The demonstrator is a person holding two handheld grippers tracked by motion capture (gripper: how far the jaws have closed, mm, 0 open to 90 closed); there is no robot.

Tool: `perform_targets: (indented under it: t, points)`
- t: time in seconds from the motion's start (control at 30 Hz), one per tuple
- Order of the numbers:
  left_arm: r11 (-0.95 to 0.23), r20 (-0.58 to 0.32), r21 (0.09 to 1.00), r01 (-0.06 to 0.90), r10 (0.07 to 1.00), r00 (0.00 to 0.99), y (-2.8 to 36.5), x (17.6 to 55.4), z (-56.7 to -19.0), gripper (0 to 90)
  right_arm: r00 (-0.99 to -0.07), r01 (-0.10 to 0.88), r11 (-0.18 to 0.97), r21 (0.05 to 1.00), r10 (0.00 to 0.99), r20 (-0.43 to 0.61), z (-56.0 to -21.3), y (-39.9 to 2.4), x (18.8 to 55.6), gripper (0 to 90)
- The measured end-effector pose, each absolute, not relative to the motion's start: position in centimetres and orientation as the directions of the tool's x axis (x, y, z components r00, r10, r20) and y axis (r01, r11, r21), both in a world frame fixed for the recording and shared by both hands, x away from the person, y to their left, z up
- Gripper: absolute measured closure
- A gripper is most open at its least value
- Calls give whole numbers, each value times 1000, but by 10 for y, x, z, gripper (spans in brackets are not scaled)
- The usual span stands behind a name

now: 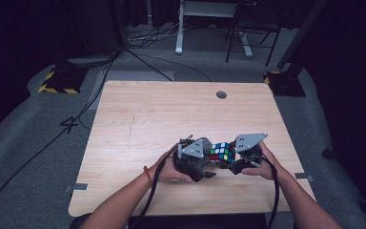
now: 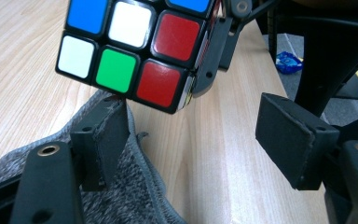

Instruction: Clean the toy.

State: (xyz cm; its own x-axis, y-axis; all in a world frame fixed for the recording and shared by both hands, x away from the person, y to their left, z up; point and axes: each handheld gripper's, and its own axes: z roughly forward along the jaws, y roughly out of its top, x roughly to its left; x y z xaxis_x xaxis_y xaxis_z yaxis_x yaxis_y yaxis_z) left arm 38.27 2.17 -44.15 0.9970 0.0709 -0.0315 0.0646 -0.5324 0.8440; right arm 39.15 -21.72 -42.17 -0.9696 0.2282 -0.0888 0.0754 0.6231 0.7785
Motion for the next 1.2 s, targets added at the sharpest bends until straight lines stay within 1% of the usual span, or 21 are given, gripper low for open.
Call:
perform_targets:
  t: [0.07, 0.1, 0.13, 0.2, 0.23, 0.27, 0.4, 0.57, 0.8, 0.83, 0.87, 0.9, 0.93, 0.97, 1.0, 1.03, 1.1, 1.13, 1.2]
  points:
    - [-532, -23, 844, 58, 72, 997, 21, 382, -441, 265, -971, 81, 639, 765, 223, -83, -423, -217, 393, 327]
    - [-527, -31, 848, 59, 62, 998, 21, 381, -440, 269, -972, 73, 672, 737, 212, -97, -425, -215, 392, 326]
    - [-529, -25, 847, 55, 64, 998, 21, 380, -440, 266, -974, 70, 680, 729, 205, -97, -426, -215, 392, 328]
    - [-532, -22, 845, 53, 65, 998, 20, 380, -440, 264, -974, 78, 678, 731, 207, -88, -427, -214, 392, 331]
    - [-526, -31, 848, 57, 58, 998, 21, 381, -440, 267, -970, 70, 687, 723, 216, -111, -427, -214, 392, 332]
    - [-526, -31, 848, 57, 58, 998, 21, 381, -440, 275, -970, 70, 687, 723, 216, -111, -427, -214, 392, 332]
    - [-518, -27, 854, 54, 60, 998, 22, 380, -437, 271, -969, 90, 659, 746, 232, -88, -426, -216, 394, 330]
    - [-519, -25, 853, 48, 51, 998, 21, 379, -437, 260, -974, 87, 677, 730, 211, -80, -428, -214, 393, 325]
    - [-511, -25, 858, 48, 51, 998, 20, 379, -435, 252, -973, 98, 658, 747, 222, -68, -427, -215, 394, 320]
    - [-498, -32, 866, 47, 39, 999, 20, 379, -434, 256, -973, 96, 662, 744, 220, -70, -428, -215, 394, 317]
    - [-489, -31, 871, 39, 25, 999, 20, 378, -433, 294, -973, 92, 671, 736, 218, -77, -428, -214, 394, 320]
    - [-498, -24, 866, 34, 26, 999, 18, 377, -432, 301, -973, 91, 680, 728, 216, -81, -429, -212, 393, 324]
    - [-498, -24, 866, 34, 26, 999, 18, 377, -432, 289, -973, 91, 680, 728, 216, -81, -429, -212, 393, 324]
    - [-507, -4, 862, 14, 20, 1000, 16, 375, -431, 289, -974, 87, 687, 722, 211, -83, -430, -211, 392, 330]
    - [-510, -10, 860, 16, 15, 1000, 15, 373, -431, 294, -975, 78, 699, 710, 202, -92, -432, -209, 391, 332]
    - [-514, 6, 858, 5, 20, 1000, 15, 373, -431, 289, -974, 70, 703, 707, 200, -102, -432, -208, 390, 333]
    - [-516, 14, 857, 4, 31, 999, 18, 374, -430, 287, -974, 67, 701, 710, 201, -107, -431, -209, 391, 334]
    - [-505, -2, 863, 25, 46, 999, 24, 378, -428, 279, -968, 70, 685, 725, 221, -115, -429, -212, 391, 334]
    - [-511, -34, 858, 58, 56, 998, 26, 381, -429, 251, -965, 87, 639, 765, 246, -96, -425, -218, 394, 334]
